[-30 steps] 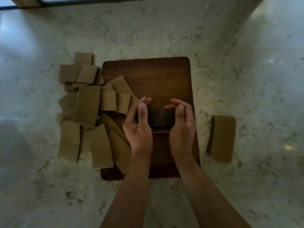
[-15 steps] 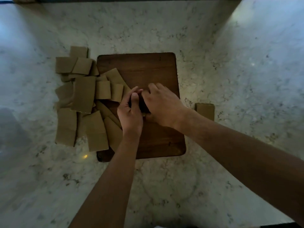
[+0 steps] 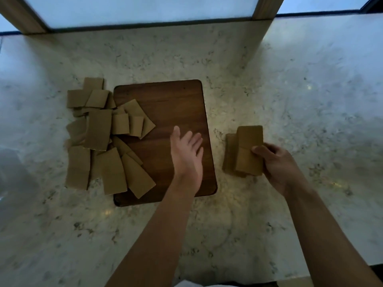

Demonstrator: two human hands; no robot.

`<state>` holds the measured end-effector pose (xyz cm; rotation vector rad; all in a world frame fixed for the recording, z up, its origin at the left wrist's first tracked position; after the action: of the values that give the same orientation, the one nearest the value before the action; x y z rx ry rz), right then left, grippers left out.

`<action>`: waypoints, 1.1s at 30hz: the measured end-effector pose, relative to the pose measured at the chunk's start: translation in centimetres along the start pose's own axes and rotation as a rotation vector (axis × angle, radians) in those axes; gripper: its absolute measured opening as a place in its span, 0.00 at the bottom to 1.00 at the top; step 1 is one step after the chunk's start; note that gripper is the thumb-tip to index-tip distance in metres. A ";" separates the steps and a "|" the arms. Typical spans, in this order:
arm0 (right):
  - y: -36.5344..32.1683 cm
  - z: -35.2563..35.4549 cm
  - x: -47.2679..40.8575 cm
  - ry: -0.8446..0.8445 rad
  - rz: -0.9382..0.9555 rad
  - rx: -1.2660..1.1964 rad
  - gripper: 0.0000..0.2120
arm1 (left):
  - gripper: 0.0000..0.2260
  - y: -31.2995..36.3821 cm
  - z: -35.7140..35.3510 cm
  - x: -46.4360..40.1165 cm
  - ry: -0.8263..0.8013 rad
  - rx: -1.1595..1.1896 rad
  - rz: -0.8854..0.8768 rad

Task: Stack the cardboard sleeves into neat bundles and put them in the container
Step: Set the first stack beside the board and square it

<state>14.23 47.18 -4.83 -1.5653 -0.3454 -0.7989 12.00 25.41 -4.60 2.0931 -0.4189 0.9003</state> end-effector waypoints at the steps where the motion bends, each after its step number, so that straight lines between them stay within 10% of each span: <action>1: 0.6 0.5 0.0 -0.008 -0.026 -0.014 0.18 | 0.37 -0.9 -0.6 0.2 -0.002 -0.008 0.070; 12: 1.1 0.2 0.7 0.161 0.056 0.322 0.06 | 0.40 -2.5 -5.1 -0.1 0.074 -0.488 0.229; 33: -1.3 -4.7 3.7 0.159 -0.065 0.218 0.21 | 0.41 -2.4 -7.0 0.0 0.072 -0.642 0.283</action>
<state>14.71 42.02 -1.53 -1.2844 -0.3563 -0.8992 10.14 32.37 -2.87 1.4302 -0.8552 0.8528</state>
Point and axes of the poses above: each hand's wrist, its own x-axis away from the middle knuckle, its own z-axis out of the back of the hand, y = z × x, the point moved 3 cm from there along -x, towards the middle knuckle
